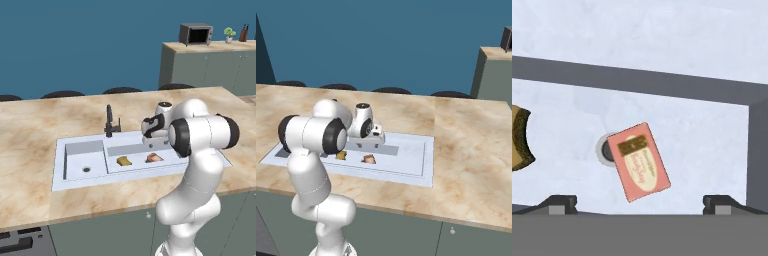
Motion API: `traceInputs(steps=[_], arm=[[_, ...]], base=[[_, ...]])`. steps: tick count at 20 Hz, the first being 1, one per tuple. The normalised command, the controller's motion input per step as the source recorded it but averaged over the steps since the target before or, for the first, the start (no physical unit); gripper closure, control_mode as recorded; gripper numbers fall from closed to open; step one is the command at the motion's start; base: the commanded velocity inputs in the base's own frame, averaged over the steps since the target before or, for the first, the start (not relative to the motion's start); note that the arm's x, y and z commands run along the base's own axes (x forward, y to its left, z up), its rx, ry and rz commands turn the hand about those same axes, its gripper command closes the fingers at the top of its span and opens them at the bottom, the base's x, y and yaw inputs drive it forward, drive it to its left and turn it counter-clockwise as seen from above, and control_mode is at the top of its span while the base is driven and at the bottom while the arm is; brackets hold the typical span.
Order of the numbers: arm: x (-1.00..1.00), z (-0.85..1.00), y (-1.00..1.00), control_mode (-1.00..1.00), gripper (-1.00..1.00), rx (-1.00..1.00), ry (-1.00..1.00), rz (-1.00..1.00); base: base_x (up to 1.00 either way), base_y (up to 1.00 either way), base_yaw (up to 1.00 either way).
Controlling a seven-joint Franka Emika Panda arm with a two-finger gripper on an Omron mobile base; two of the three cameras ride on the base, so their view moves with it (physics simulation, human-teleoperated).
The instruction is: Pick up the bar soap and sponge from the sink, and place them back in the cabinet, and close the cabinet doors.
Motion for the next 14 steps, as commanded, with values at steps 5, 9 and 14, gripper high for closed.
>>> traceInputs(steps=[5,9,14], arm=[[0.05,-0.15,0.00,-1.00,-1.00,0.00,0.00,0.00],[0.00,-0.14,0.00,-1.00,-1.00,0.00,0.00,0.00],[0.00,-0.09,0.00,-1.00,-1.00,0.00,0.00,0.00]], base=[[0.00,0.00,0.00],[0.00,0.00,0.00],[0.00,0.00,0.00]])
